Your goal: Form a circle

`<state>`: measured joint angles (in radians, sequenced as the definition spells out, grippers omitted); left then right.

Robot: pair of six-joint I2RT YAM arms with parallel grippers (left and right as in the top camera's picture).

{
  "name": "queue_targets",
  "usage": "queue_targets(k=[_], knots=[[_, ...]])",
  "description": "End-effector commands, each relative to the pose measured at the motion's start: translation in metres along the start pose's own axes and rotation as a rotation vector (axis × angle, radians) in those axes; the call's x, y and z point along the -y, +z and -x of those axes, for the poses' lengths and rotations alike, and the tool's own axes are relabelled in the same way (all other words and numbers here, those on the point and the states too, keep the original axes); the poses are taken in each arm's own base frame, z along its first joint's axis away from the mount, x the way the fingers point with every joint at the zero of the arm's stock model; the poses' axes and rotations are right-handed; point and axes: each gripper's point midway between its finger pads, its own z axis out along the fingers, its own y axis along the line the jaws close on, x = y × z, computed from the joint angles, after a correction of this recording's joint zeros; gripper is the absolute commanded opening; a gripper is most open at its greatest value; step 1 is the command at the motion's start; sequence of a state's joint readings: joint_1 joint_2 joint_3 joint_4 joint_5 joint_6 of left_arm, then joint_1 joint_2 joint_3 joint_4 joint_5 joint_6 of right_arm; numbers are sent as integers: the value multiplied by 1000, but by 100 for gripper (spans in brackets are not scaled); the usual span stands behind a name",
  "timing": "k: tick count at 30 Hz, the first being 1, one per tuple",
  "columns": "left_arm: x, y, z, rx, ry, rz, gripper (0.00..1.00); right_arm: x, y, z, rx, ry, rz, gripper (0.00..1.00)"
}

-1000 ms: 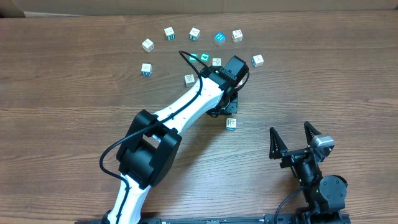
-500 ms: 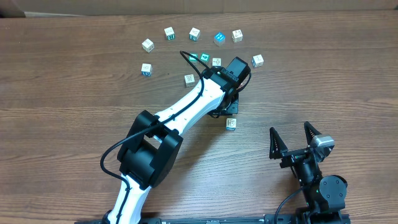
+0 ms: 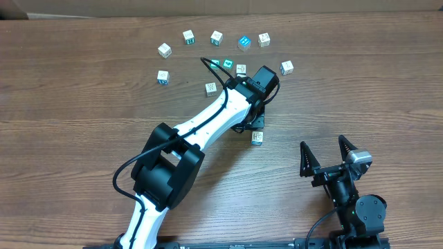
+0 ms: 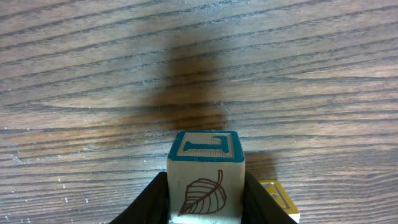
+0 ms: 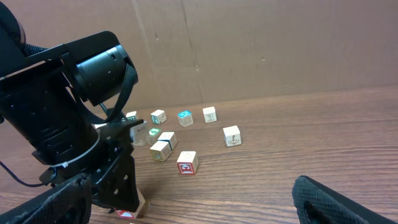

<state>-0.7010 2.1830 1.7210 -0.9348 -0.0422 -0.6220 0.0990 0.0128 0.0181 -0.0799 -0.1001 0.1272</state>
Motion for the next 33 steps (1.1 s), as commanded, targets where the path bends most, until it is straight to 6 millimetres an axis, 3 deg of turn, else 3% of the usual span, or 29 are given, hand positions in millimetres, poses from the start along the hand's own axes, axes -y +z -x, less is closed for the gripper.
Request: queue_targets(k=[1, 4, 12, 19, 29, 33], knots=[[-4, 12, -7, -21, -5, 34, 29, 1, 0, -1, 5, 1, -3, 100], [-4, 12, -8, -21, -4, 34, 31, 1, 0, -1, 5, 2, -3, 100], [-4, 12, -8, -20, -4, 36, 53, 1, 0, -1, 5, 2, -3, 100], [-13, 12, 5, 40, -7, 85, 53, 1, 0, -1, 5, 1, -3, 100], [-4, 11, 18, 93, -13, 50, 55, 1, 0, -1, 5, 1, -3, 100], [-6, 10, 26, 132, -16, 62, 44, 1, 0, -1, 5, 1, -3, 100]])
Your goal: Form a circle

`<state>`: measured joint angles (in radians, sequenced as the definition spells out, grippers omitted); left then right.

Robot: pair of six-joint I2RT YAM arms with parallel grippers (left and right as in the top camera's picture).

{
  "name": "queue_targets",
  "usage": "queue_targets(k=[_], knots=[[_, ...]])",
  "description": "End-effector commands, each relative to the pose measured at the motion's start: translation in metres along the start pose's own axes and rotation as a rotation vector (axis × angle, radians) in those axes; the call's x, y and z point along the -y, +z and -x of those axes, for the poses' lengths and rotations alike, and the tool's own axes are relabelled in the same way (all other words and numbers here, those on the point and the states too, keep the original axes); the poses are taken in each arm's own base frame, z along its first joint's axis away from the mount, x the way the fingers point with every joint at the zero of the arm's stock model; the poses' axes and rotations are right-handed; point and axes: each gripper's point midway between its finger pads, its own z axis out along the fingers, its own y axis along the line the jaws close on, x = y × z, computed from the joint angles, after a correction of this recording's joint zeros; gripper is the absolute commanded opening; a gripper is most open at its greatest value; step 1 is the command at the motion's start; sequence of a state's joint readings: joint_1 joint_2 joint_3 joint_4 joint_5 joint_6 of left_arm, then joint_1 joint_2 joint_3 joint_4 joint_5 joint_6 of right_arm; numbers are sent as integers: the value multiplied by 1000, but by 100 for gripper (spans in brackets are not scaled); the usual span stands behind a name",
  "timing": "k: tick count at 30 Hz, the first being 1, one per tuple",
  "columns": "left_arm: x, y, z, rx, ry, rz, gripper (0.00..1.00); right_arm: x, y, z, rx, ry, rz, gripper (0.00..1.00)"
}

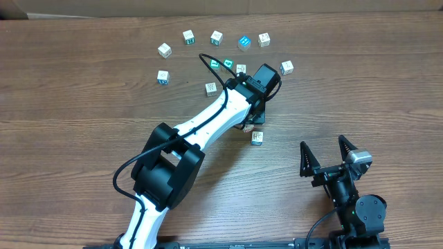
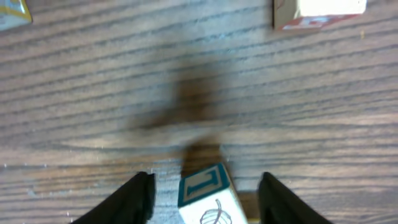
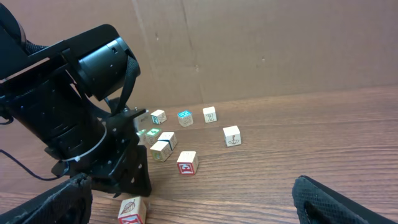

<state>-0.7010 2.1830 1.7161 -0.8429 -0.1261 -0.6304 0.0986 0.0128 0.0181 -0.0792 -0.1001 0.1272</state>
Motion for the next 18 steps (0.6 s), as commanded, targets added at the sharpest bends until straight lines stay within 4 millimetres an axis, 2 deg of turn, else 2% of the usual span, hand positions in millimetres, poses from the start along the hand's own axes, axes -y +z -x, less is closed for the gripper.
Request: queue_targets(k=[1, 4, 6, 18], knots=[[-5, 11, 3, 30, 0, 46, 40, 1, 0, -2, 4, 2, -3, 100], [2, 10, 13, 72, -11, 16, 18, 1, 0, -2, 4, 2, -3, 100], [3, 10, 14, 77, -28, 12, 11, 1, 0, -2, 4, 2, -3, 100], [1, 11, 13, 76, 7, 23, 10, 1, 0, -2, 4, 2, -3, 100]])
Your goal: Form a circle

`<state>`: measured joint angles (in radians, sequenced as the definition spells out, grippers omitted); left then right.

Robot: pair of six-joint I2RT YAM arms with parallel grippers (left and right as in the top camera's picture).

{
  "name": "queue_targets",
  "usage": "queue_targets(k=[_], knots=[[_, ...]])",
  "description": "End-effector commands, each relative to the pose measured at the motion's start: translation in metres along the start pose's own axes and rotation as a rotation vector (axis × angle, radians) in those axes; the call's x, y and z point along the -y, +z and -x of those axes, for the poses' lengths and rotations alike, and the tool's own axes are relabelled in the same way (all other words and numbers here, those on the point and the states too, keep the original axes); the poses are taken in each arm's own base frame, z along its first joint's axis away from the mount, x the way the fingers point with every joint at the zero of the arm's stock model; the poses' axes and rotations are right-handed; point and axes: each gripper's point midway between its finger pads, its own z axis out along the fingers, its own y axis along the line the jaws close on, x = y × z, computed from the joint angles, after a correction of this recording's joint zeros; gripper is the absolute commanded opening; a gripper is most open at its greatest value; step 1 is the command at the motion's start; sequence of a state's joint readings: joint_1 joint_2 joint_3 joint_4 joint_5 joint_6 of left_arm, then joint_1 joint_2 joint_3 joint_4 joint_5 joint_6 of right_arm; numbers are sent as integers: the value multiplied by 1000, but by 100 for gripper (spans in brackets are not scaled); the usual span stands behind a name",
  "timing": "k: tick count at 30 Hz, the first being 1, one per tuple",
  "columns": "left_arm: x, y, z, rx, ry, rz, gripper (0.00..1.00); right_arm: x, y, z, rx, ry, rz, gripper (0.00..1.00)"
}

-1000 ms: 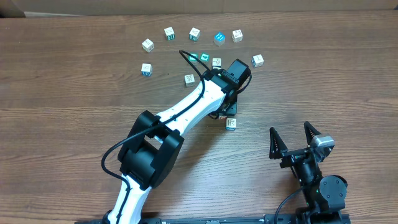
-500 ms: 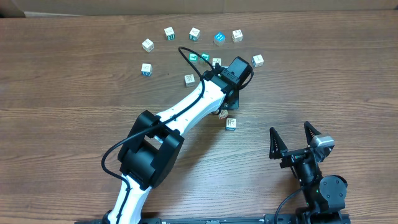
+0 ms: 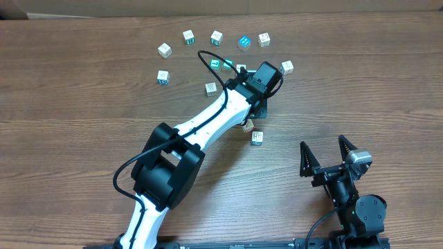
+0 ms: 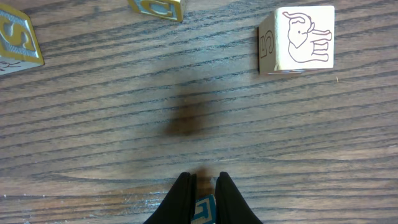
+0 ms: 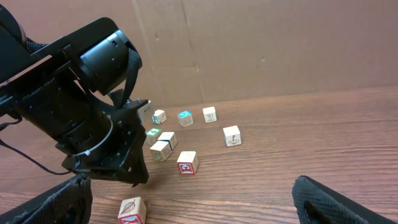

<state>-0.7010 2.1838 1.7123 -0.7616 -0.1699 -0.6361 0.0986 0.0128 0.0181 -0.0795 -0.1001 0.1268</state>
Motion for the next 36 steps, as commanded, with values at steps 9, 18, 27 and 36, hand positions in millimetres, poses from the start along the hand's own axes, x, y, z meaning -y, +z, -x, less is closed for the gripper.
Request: queue_targets(k=[9, 18, 27, 36], knots=[[-2, 11, -7, -10, 94, 23, 6, 1, 0, -2, 4, 2, -3, 100], [0, 11, -7, -13, 127, 11, 4, 1, 0, -2, 4, 2, -3, 100], [4, 10, -15, -52, 177, -18, 6, 1, 0, -2, 4, 2, -3, 100], [10, 10, -18, -74, 91, -56, 50, 1, 0, -2, 4, 2, -3, 100]])
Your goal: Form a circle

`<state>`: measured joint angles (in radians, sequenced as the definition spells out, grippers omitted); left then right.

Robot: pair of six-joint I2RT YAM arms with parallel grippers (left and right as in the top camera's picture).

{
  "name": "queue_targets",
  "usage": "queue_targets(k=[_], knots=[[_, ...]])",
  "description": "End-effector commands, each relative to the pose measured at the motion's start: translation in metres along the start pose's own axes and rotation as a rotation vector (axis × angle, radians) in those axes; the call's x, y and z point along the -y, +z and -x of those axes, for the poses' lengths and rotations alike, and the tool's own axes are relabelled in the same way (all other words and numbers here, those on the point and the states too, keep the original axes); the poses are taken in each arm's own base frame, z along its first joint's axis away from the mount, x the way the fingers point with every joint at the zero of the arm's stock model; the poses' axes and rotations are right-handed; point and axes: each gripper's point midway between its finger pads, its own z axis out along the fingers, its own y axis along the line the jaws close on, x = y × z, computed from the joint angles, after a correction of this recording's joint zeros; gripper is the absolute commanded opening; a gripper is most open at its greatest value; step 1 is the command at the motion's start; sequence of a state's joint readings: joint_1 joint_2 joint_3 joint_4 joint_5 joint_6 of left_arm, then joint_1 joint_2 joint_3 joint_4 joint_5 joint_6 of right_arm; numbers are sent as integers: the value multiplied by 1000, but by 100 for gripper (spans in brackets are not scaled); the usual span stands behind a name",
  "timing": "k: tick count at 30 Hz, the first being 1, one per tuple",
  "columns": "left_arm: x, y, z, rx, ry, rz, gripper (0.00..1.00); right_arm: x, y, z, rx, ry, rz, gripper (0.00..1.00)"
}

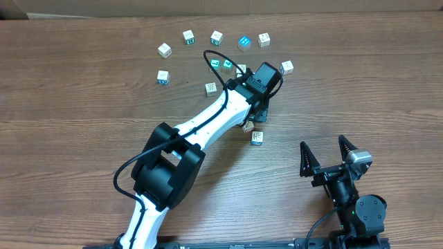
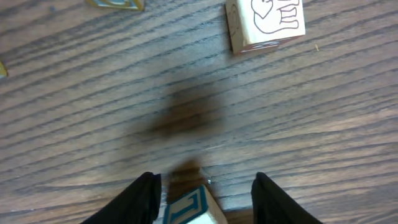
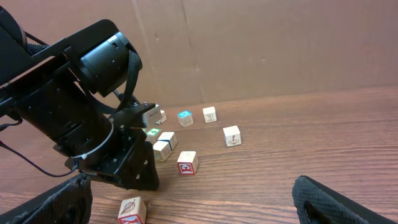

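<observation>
Small wooden letter blocks lie in a loose arc at the far side of the table, from one block (image 1: 165,49) round to another (image 1: 286,67). My left gripper (image 1: 255,117) hangs just below that arc, open. A block with a teal letter (image 2: 189,208) shows between its spread fingers (image 2: 142,199), touching neither. A leaf block (image 3: 129,210) lies on the table in front of that gripper. Two blocks (image 1: 257,137) (image 1: 248,126) show at its tip from above. My right gripper (image 1: 332,160) stands open at the near right, empty.
An elephant block (image 2: 265,22) lies beyond the left fingers. A red-letter block (image 3: 186,162) and others (image 1: 227,63) sit inside the arc. Further blocks (image 1: 163,76) (image 1: 211,88) lie left of the arm. A cardboard wall (image 3: 261,43) closes off the back.
The left gripper's fingers were close together above the teal-letter block; now they are spread wide with the block between them. The right arm has not moved.
The left gripper was shut on the leaf and teal-letter block, low over the table. Then it stood open, the block lying tilted between its fingers. Then the fingers were nearly together above the block. Now they are open again round it.
</observation>
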<state>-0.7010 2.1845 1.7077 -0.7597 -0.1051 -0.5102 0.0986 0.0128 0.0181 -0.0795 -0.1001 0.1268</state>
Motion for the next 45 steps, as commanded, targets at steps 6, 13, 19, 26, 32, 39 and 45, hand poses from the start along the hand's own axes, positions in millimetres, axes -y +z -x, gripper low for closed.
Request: queue_targets(k=[6, 13, 19, 26, 32, 39, 45], knots=[[-4, 9, -24, -87, -164, 31, 59, 1, 0, -2, 4, 2, -3, 100], [-7, 8, -32, -113, -265, 58, 51, 1, 0, -2, 4, 2, -3, 100], [-3, 7, -34, -114, -259, 55, 43, 1, 0, -2, 4, 2, -3, 100], [1, 9, -38, -105, -244, 60, 42, 1, 0, -2, 4, 2, -3, 100], [-1, 9, -36, -97, -243, 71, 42, 1, 0, -2, 4, 2, -3, 100], [-3, 9, -39, -104, -240, 79, 45, 1, 0, -2, 4, 2, -3, 100], [-1, 8, -43, -120, -237, 76, 56, 1, 0, -2, 4, 2, -3, 100]])
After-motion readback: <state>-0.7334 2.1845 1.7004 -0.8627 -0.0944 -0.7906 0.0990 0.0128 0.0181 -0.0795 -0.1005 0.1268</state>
